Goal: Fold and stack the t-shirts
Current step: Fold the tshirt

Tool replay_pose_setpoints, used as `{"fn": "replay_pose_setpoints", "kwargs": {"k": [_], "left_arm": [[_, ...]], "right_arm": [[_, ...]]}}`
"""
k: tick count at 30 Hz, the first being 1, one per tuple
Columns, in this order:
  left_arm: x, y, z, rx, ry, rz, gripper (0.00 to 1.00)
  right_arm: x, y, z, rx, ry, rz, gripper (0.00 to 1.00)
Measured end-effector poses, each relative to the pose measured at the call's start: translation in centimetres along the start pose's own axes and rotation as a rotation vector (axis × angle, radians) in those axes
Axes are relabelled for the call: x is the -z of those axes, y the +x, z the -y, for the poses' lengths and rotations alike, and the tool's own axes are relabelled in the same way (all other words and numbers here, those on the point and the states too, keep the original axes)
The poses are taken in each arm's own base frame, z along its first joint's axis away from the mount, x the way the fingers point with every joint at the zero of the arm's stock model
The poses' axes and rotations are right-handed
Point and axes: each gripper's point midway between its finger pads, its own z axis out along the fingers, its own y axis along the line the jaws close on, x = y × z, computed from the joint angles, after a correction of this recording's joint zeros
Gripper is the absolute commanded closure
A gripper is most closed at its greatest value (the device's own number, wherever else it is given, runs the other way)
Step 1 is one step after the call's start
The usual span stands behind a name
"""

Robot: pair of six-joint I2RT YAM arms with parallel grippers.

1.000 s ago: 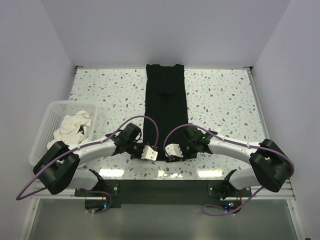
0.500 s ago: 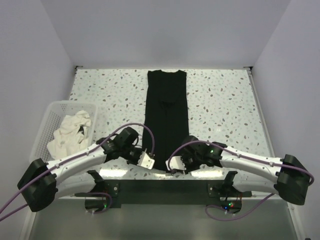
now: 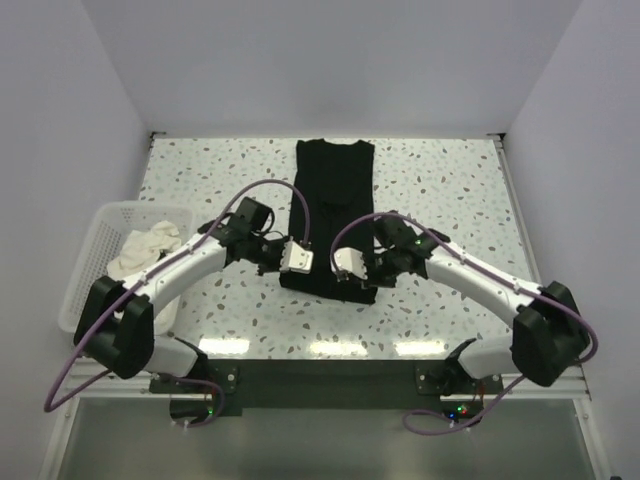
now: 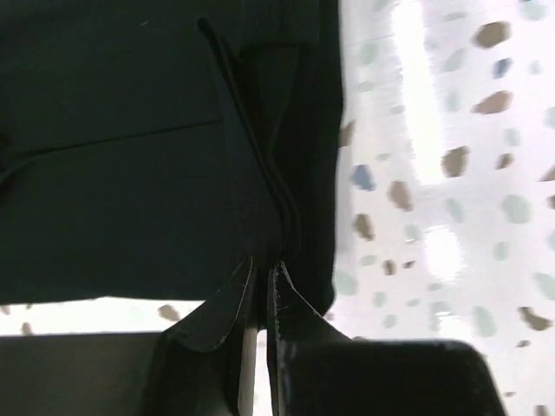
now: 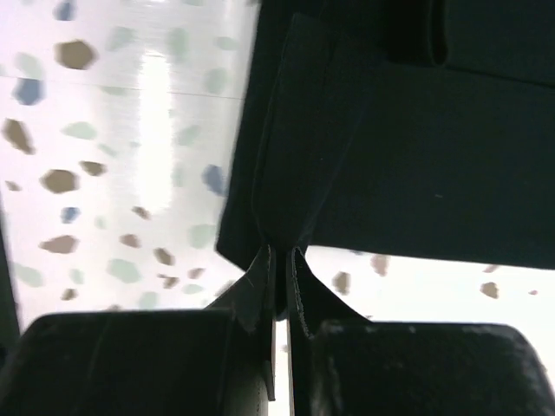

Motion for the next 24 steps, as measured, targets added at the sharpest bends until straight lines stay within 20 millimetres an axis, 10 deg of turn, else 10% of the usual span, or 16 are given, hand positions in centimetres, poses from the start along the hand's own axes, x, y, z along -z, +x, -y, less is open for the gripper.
{"fn": "replay_pose_setpoints", "kwargs": {"k": [15,24], "left_arm": [[-0.5,4.0,-14.2,-0.025,-0.100,-0.019,1.00],[-1.7,6.9,-20.2,-0.042,-0.135,-0.032,1.00]], "right_arm": [[-1.2,1.8,15.1,-0.014,0.053,-0.023,1.00],[-3.0,2.9,20.3,-0.018,0.063,-0.035,1.00]]}}
